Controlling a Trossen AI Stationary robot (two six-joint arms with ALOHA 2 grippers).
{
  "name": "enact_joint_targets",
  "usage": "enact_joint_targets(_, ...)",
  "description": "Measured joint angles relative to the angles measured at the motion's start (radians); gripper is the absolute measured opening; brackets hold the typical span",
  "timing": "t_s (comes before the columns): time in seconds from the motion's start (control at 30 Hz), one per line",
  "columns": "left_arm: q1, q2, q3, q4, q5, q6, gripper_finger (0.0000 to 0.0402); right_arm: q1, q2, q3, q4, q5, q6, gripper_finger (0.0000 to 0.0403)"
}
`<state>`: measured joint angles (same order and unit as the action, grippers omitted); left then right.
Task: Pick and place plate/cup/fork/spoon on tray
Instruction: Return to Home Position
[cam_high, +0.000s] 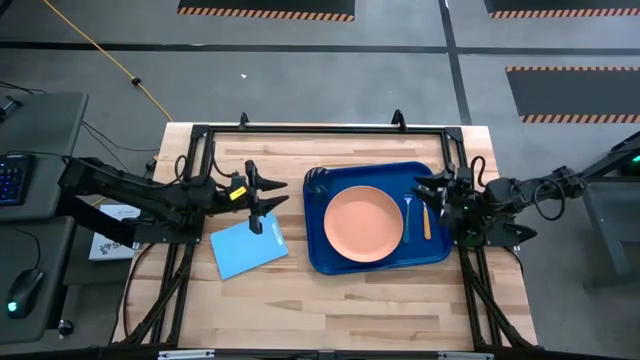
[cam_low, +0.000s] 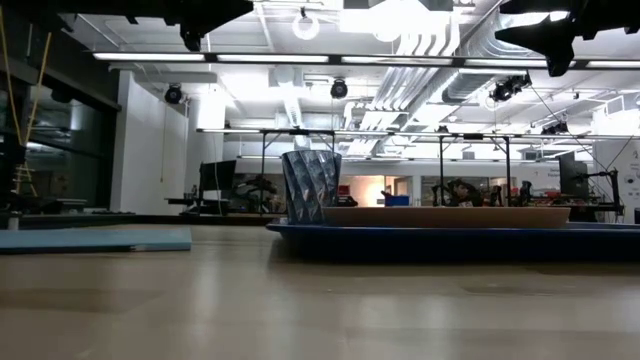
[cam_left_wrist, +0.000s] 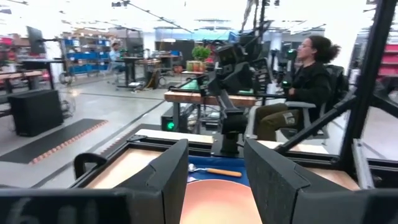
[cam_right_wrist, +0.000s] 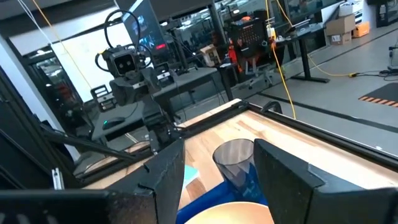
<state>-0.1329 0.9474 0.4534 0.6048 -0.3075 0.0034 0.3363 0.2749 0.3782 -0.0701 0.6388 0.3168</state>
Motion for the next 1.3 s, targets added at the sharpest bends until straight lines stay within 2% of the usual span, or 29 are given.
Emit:
enact_joint_targets(0.5,0.000,-0.026,0.000,-0.019,-0.025,-0.001,0.0147,0.000,0.000,0.000,-0.001,0.000,0.000,0.0184)
enact_joint_targets(0.7,0.000,-0.157,0.001,-0.163,-0.054,0.000,0.0141,0.000,0.000,0.000,-0.008,-0.002,0.002,0.0184)
enact_joint_targets(0.9,0.000,-0.294,-0.001,-0.342,-0.071,-0.016,0.0102,0.000,0.001,0.000,-0.049,-0.003,0.053,0.0184)
enact_joint_targets(1.13,0.004,-0.415,-0.191,-0.200,-0.084,-0.035,0.0013,0.000,0.000,0.000,-0.053,0.006,0.069,0.0184)
enact_joint_targets(1.3,0.010,-0.500,-0.333,-0.148,-0.114,-0.080,0.0006,0.000,0.000,0.000,-0.054,0.008,0.069,0.0184)
